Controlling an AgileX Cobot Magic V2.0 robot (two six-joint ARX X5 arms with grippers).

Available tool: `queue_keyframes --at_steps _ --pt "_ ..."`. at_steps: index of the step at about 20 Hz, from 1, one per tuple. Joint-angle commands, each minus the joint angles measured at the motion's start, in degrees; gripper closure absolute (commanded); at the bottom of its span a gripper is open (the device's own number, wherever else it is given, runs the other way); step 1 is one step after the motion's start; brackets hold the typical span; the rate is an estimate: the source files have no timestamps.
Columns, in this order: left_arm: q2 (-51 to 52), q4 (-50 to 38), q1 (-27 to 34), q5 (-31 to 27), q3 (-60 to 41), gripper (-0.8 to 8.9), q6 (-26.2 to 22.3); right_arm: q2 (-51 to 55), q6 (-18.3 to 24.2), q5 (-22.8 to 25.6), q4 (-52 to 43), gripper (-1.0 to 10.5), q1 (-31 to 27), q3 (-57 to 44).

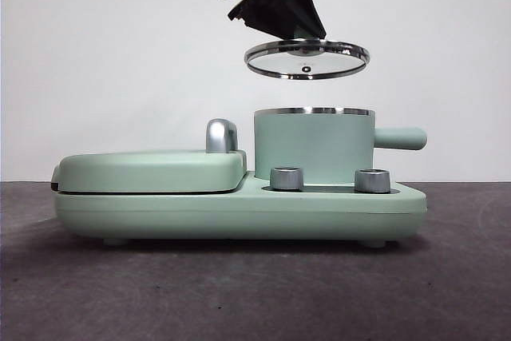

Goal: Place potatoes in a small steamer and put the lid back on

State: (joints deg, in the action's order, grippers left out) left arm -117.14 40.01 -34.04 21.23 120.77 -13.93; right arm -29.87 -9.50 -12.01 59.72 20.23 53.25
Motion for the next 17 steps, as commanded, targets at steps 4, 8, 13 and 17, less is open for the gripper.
queue_keyframes --at_steps 4,8,13,17 --pt "0.11 -6.97 -0.79 0.44 -0.11 7.97 -0.04 -0.22 -0.79 -0.17 -0.52 5.2 0.33 0.31" --pt "0.09 -9.77 -0.79 0.31 -4.55 7.97 0.02 -0.22 -0.74 -0.13 -0.57 5.2 0.33 0.31" --pt "0.09 -16.04 -0.79 0.17 -10.23 7.97 0.48 -0.24 -0.59 0.00 -0.61 5.2 0.33 0.31" --pt "0.09 -18.62 -0.85 0.02 -10.25 7.97 0.46 -0.24 -0.59 0.02 -0.74 5.2 0.33 0.31"
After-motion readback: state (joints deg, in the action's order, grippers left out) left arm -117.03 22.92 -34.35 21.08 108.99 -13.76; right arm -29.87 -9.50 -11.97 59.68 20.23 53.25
